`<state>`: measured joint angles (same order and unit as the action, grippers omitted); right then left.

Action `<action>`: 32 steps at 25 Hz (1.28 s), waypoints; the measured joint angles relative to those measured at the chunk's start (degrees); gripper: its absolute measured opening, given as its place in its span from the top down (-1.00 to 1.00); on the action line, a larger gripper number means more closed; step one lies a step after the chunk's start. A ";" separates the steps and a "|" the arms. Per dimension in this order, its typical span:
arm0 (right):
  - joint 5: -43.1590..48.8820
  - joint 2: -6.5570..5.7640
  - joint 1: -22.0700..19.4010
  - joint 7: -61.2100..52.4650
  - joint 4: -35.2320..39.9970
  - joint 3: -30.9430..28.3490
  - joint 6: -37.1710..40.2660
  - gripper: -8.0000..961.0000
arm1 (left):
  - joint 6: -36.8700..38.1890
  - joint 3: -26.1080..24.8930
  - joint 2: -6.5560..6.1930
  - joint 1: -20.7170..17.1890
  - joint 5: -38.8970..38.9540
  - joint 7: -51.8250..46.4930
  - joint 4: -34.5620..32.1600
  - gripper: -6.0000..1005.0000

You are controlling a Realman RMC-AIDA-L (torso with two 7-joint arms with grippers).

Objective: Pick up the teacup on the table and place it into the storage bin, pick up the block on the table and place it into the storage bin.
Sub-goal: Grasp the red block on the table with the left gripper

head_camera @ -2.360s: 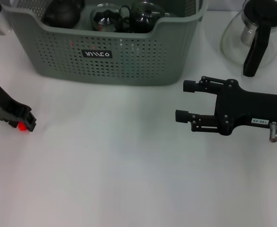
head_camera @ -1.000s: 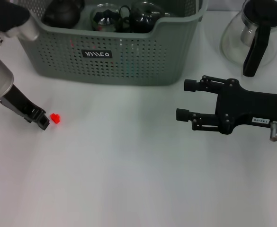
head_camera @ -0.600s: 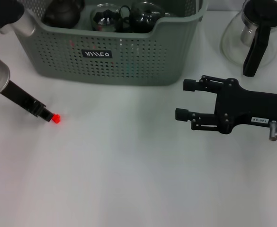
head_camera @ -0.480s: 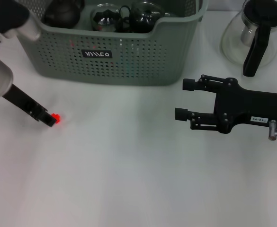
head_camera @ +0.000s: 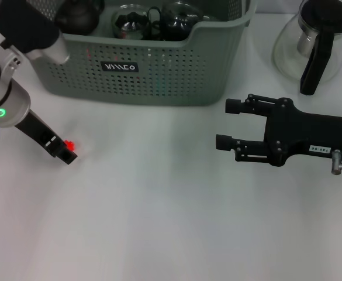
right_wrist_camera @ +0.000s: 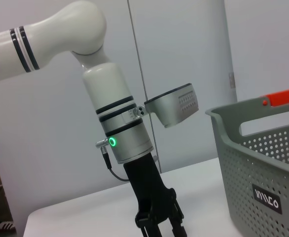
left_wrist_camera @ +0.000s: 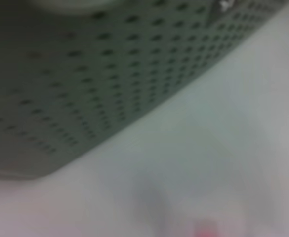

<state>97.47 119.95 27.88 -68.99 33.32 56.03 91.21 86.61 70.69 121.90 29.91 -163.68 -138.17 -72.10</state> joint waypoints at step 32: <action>0.00 0.02 -0.38 0.09 -0.10 -0.05 -0.69 -0.70 | -2.81 2.57 0.03 1.68 -0.06 -2.21 3.12 0.43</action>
<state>97.47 119.97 27.50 -68.90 33.22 55.98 90.52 83.79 73.26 121.93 31.59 -163.74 -140.38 -68.98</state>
